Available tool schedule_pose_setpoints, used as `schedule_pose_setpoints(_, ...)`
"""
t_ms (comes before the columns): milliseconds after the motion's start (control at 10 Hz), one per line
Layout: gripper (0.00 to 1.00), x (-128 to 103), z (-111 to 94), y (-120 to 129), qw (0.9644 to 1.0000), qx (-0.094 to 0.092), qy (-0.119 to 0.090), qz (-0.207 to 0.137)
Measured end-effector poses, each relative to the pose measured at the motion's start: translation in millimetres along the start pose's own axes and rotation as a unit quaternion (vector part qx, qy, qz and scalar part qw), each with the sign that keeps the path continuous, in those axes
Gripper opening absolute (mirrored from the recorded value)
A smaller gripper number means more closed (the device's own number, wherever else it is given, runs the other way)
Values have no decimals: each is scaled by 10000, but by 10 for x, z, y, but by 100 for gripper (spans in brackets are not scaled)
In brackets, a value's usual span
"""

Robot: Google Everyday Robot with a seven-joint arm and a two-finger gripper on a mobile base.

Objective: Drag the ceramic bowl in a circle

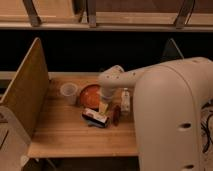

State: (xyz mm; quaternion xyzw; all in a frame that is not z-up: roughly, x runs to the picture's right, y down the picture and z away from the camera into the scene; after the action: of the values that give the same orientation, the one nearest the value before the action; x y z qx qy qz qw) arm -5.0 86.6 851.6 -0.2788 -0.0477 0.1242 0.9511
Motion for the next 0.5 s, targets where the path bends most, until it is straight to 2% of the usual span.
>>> schedule_pose_setpoints(200, 80, 62, -55, -13, 9999, 42, -33, -93)
schedule_pose_setpoints(500, 80, 25, -46, 3, 9999, 31, -55, -122)
